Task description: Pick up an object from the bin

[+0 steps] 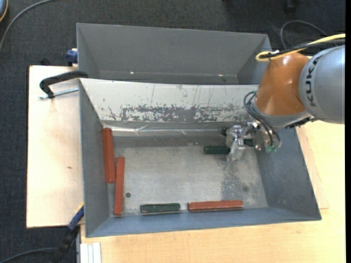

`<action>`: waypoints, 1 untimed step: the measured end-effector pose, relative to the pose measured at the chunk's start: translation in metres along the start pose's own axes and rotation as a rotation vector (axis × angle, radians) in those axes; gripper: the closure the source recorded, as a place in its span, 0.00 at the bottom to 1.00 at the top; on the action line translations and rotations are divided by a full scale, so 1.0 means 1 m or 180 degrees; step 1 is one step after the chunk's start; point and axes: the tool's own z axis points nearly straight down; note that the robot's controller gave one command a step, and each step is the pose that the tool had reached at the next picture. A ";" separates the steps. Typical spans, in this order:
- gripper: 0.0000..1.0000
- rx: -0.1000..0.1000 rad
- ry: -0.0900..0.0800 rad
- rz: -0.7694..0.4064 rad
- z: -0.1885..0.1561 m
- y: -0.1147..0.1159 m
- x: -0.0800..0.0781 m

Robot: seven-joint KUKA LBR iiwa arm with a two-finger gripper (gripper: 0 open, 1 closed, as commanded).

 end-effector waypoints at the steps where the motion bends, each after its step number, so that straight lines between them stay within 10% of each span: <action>1: 1.00 0.0007 -0.0035 0.0000 -0.117 -0.001 -0.006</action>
Offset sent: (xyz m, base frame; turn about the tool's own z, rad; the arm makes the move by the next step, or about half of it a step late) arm 0.0026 -0.0017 0.1100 0.0010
